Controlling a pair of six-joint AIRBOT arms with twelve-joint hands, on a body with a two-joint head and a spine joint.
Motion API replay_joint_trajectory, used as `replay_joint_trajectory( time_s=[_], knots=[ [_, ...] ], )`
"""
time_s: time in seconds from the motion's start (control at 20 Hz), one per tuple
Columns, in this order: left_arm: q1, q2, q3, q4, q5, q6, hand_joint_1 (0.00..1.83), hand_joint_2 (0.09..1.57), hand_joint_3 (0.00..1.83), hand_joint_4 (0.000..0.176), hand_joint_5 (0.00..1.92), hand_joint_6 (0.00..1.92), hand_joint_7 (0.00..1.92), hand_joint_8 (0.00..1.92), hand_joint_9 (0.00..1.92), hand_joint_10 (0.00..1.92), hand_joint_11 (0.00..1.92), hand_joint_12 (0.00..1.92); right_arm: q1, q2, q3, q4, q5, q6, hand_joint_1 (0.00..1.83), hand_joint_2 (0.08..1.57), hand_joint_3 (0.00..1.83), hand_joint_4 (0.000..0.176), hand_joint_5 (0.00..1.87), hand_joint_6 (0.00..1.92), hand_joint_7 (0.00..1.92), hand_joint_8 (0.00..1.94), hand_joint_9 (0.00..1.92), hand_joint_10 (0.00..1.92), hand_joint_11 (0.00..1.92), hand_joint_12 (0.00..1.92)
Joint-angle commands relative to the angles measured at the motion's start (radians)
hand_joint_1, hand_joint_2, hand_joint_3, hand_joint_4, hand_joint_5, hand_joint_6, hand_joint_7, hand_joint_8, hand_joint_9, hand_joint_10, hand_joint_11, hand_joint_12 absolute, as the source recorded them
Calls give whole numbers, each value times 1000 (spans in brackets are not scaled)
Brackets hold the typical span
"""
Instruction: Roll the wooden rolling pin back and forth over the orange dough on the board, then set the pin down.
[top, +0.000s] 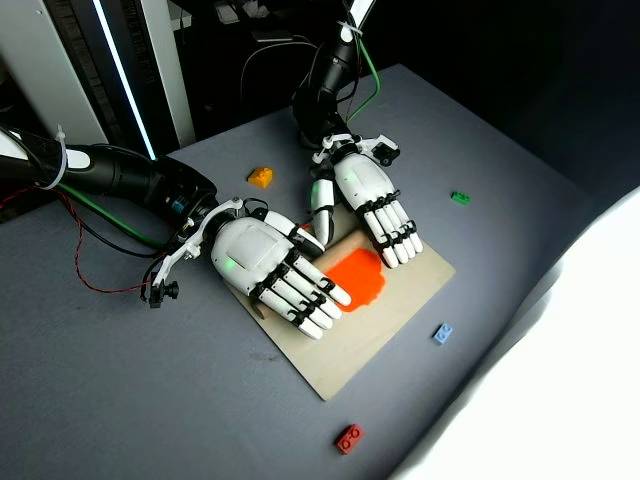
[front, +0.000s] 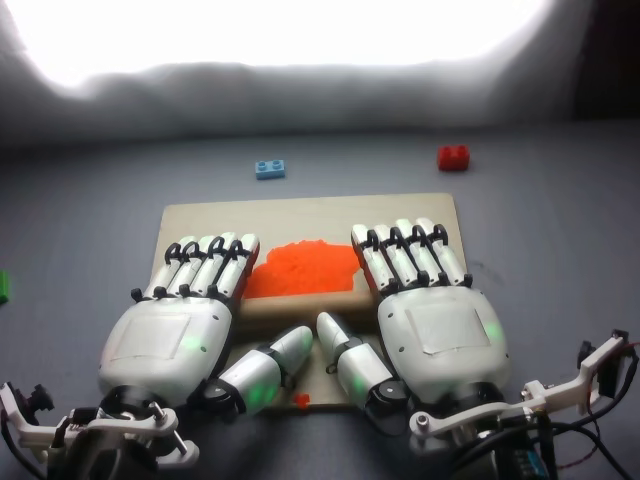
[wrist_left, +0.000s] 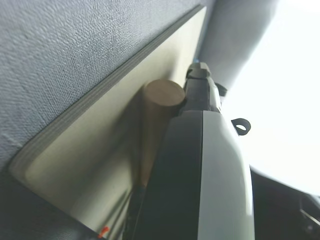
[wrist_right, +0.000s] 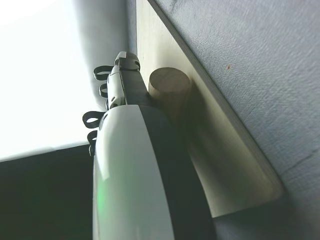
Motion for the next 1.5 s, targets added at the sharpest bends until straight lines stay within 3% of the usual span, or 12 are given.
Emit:
replay_joint_trajectory(
  time_s=[0.0, 0.45, 1.1, 1.45],
  knots=[
    [-8, -4, 7, 45, -64, -5, 0, 1301, 15, 0, 0, 0, 0, 0, 0, 0, 0, 0, 6, 3, 12, -32, 76, -2, 0, 1394, 0, 0, 117, 5, 125, 2, 79, 4, 0, 221],
    [-29, -17, 41, 45, -36, -2, 0, 1301, 13, 0, 0, 0, 0, 0, 0, 0, 0, 0, 12, 4, 33, -18, 62, 4, 0, 1400, 0, 0, 101, 1, 113, 1, 64, 2, 0, 123],
    [-40, -30, 76, 37, -4, -8, 0, 1295, 8, 0, 0, 0, 0, 0, 0, 0, 0, 0, 19, 3, 74, -4, 46, 18, 0, 1391, 0, 0, 128, 6, 148, 4, 93, 7, 0, 243],
    [-51, -34, 88, 35, 15, -7, 0, 1288, 4, 0, 0, 0, 0, 0, 0, 0, 0, 0, 21, 4, 87, 1, 37, 21, 0, 1392, 0, 0, 111, 2, 125, 1, 77, 3, 0, 184]
  ],
)
